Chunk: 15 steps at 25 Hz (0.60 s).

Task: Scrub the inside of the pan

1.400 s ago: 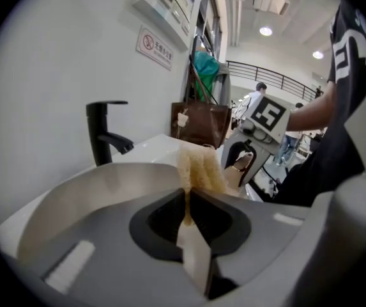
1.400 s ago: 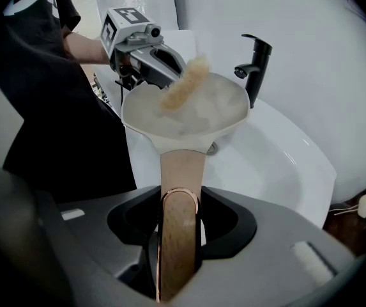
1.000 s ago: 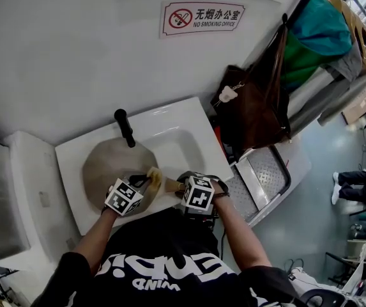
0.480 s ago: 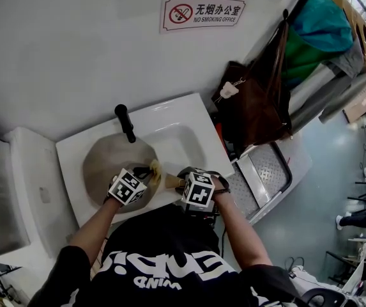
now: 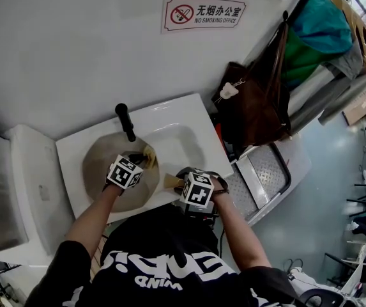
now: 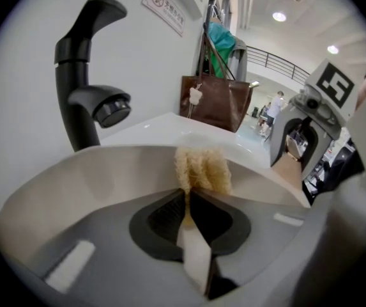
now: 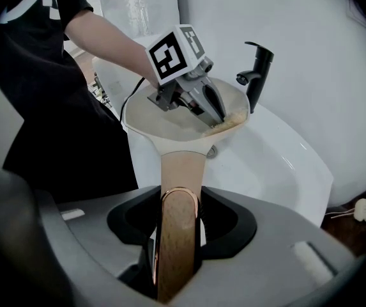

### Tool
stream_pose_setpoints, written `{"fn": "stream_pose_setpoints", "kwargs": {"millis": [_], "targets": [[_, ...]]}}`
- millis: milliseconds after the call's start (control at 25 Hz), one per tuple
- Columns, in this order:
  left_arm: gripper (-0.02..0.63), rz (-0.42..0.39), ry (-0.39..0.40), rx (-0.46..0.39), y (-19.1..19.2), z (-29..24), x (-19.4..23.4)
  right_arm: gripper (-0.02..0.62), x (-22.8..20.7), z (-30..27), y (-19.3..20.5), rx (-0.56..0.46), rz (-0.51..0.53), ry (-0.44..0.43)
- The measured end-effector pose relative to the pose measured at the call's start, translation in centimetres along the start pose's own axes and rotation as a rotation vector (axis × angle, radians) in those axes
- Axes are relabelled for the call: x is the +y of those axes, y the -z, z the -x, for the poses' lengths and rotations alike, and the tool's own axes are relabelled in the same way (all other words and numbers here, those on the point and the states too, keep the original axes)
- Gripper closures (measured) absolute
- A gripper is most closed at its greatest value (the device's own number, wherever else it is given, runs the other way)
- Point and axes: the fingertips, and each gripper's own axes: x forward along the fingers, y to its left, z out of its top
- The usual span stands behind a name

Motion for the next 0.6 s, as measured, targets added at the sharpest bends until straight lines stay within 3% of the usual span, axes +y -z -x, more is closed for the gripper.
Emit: {"fn": "stream_pose_setpoints", "kwargs": {"millis": [600], "targets": [[0.581, 0.129, -0.263, -0.031, -0.3, 2.5, 8.6, 0.420, 0.4, 0.0, 0.1, -0.010, -0.009, -0.002]]}}
